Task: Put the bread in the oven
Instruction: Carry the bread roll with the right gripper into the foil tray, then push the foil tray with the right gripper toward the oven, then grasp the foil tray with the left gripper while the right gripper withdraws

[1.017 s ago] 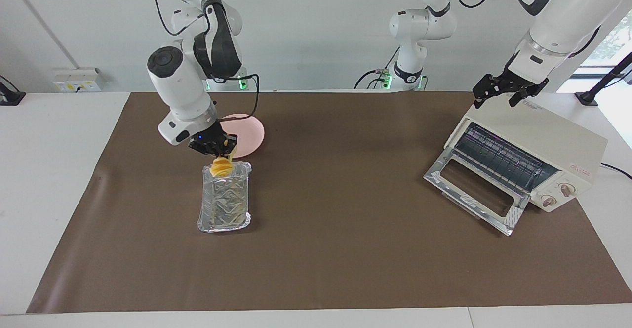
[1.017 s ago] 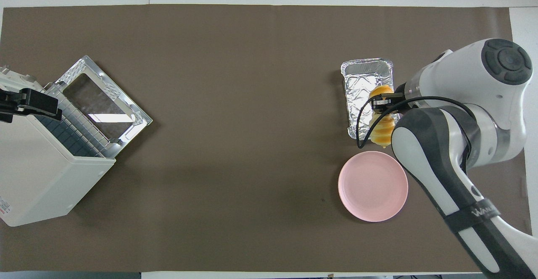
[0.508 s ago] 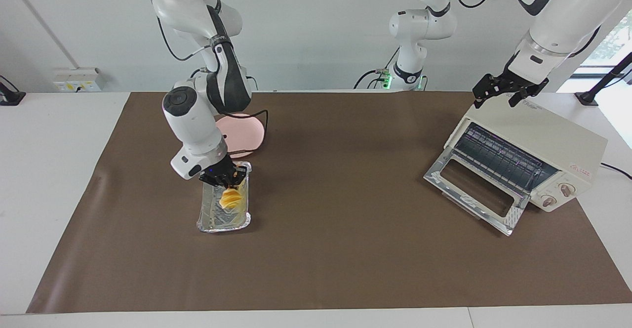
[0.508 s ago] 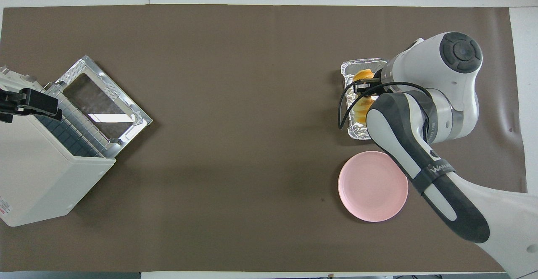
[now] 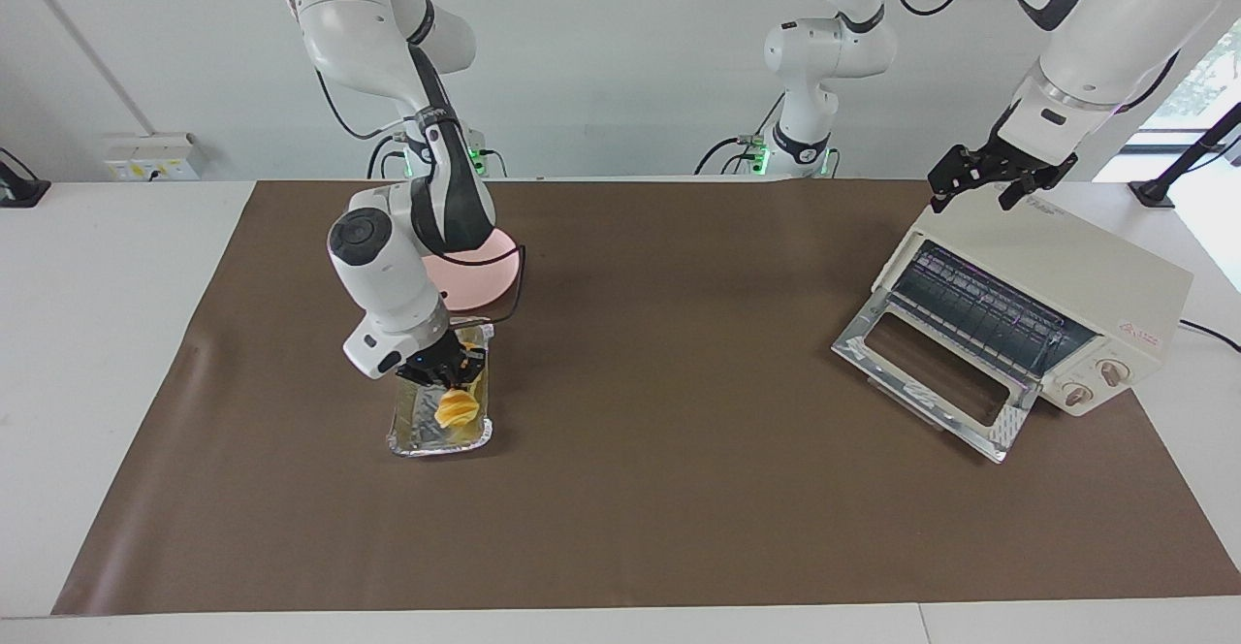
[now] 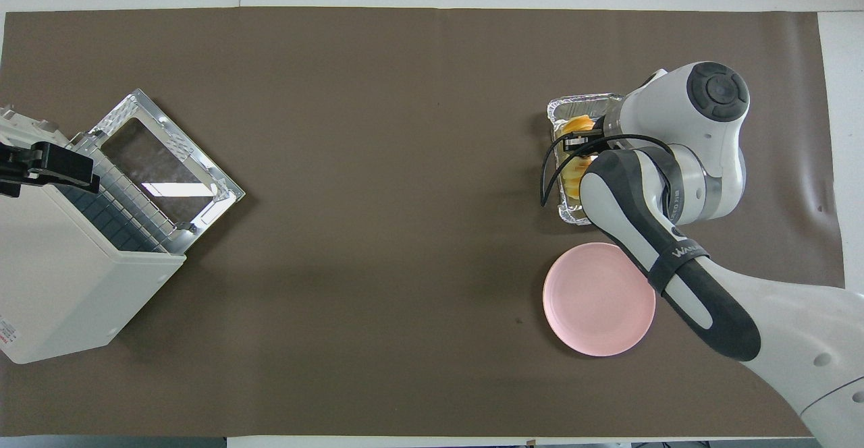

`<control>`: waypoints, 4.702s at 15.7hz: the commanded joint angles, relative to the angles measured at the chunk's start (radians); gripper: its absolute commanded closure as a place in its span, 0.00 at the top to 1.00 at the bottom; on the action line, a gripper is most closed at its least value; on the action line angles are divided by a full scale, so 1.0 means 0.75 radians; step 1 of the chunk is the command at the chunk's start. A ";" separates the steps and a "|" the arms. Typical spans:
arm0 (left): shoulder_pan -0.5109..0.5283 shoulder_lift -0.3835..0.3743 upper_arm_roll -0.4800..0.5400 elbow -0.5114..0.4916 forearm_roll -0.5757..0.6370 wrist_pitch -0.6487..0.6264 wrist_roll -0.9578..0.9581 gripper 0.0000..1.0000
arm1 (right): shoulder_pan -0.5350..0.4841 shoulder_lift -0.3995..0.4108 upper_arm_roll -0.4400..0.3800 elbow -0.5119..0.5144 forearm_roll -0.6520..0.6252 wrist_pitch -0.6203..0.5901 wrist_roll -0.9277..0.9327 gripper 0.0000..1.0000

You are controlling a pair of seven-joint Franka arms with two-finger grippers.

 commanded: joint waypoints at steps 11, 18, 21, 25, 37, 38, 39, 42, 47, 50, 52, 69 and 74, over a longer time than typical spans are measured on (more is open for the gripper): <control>0.008 -0.036 -0.006 -0.046 0.022 0.023 0.010 1.00 | -0.048 -0.023 0.003 0.086 -0.009 -0.117 -0.039 1.00; 0.008 -0.036 -0.006 -0.046 0.022 0.023 0.010 1.00 | -0.138 -0.035 0.005 0.099 -0.009 -0.202 -0.144 1.00; 0.008 -0.036 -0.006 -0.046 0.022 0.023 0.010 1.00 | -0.152 -0.039 0.005 0.009 -0.007 -0.122 -0.146 1.00; 0.008 -0.036 -0.006 -0.046 0.022 0.023 0.010 1.00 | -0.187 -0.043 0.005 -0.093 -0.005 -0.028 -0.170 0.84; 0.008 -0.036 -0.006 -0.046 0.022 0.023 0.010 1.00 | -0.185 -0.041 0.018 -0.024 0.142 -0.099 -0.170 0.00; 0.008 -0.036 -0.006 -0.046 0.022 0.023 0.010 1.00 | -0.177 -0.041 0.026 -0.004 0.144 -0.107 -0.162 0.00; 0.008 -0.036 -0.006 -0.046 0.022 0.023 0.010 1.00 | -0.147 -0.041 0.040 0.021 0.148 -0.118 -0.158 0.00; 0.008 -0.036 -0.006 -0.046 0.022 0.023 0.010 1.00 | -0.006 -0.041 0.042 0.145 0.149 -0.197 0.013 0.00; 0.008 -0.036 -0.006 -0.046 0.022 0.023 0.010 1.00 | 0.262 -0.017 0.042 0.195 0.153 -0.122 0.312 0.00; 0.008 -0.036 -0.006 -0.046 0.022 0.023 0.010 1.00 | 0.371 0.077 0.042 0.293 0.204 -0.108 0.429 0.00; 0.008 -0.036 -0.008 -0.046 0.022 0.023 0.010 1.00 | 0.416 0.120 0.040 0.295 0.208 -0.055 0.462 0.00; 0.008 -0.036 -0.006 -0.046 0.022 0.023 0.010 1.00 | 0.486 0.178 0.030 0.270 0.181 -0.056 0.539 1.00; 0.008 -0.036 -0.006 -0.046 0.022 0.023 0.010 1.00 | 0.388 -0.022 -0.009 0.295 0.153 -0.330 0.484 1.00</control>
